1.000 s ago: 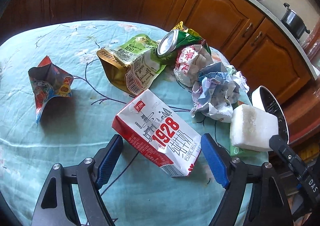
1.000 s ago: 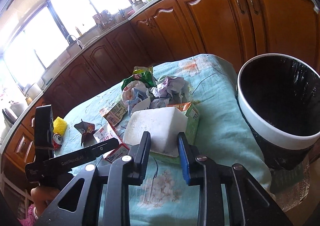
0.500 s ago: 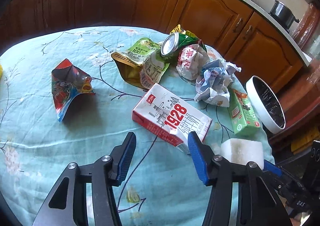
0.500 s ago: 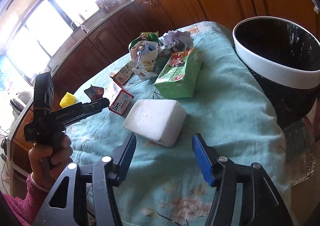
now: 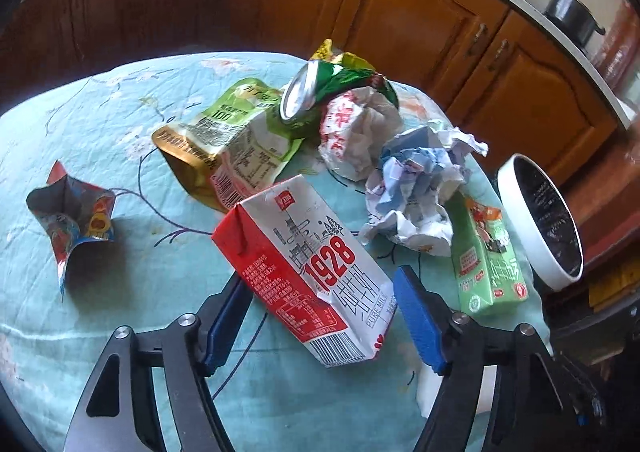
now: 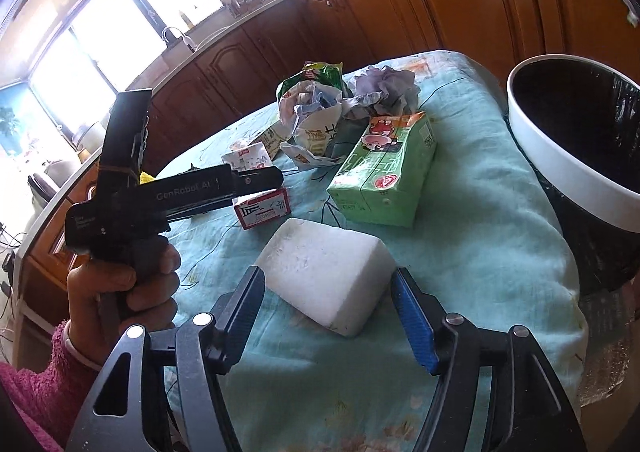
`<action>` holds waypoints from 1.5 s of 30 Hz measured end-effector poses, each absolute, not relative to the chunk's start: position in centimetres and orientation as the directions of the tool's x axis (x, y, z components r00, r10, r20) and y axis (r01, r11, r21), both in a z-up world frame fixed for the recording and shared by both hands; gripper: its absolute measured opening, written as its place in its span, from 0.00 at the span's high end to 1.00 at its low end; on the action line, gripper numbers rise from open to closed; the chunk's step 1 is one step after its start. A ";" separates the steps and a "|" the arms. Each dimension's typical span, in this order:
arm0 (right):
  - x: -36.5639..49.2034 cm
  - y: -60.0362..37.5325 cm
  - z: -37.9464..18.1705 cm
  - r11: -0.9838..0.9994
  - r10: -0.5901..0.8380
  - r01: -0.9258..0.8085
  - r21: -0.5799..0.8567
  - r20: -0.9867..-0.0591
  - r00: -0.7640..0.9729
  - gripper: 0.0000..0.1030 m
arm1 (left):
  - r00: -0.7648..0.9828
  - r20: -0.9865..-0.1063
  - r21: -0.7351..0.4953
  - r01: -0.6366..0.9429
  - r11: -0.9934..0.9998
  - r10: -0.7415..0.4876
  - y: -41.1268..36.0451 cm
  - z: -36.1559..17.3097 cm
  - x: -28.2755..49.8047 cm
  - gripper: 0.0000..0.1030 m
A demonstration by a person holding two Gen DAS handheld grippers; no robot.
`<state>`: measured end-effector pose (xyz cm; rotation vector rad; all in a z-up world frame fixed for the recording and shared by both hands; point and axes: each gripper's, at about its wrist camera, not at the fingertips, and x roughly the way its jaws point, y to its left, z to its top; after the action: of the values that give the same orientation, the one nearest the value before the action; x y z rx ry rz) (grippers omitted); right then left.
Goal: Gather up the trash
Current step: 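Grasp the white foam block with the right gripper while the left gripper grasps the red-and-white carton, then carry the red-and-white carton and foam block over the bin and release both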
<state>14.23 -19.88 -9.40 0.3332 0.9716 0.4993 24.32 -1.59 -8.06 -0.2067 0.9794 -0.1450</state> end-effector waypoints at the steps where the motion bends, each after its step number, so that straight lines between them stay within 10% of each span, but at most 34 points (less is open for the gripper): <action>1: 14.2 -19.7 -9.5 0.836 0.547 -0.257 0.485 -0.698 0.462 0.35 | 0.551 -0.805 -0.223 0.063 0.973 -0.220 -1.8 -8.0 24.0 0.36; 6: 13.1 -18.4 -9.7 0.822 0.569 -0.289 0.491 -0.715 0.406 0.49 | 0.497 -0.821 -0.165 0.263 0.950 -0.281 -1.7 -7.5 21.8 0.59; 23: 15.0 -19.7 -10.7 0.805 0.589 -0.231 0.547 -0.688 0.424 0.30 | 0.543 -0.767 -0.282 0.193 0.940 -0.342 1.5 -7.7 20.0 0.67; 31: 13.8 -20.1 -9.8 0.813 0.574 -0.218 0.540 -0.678 0.460 0.69 | 0.586 -0.738 -0.291 0.172 0.941 -0.335 1.5 -7.0 18.3 0.71; 45: 10.0 -24.3 -4.3 0.902 0.396 -0.153 0.403 -0.633 0.665 0.73 | 0.597 -0.704 -0.253 0.294 0.922 -0.384 -2.7 -3.4 16.2 0.71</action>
<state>9.97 -24.35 -4.29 0.3311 0.7857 0.3164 16.21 -2.73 -3.40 -0.1145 0.8438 -0.3942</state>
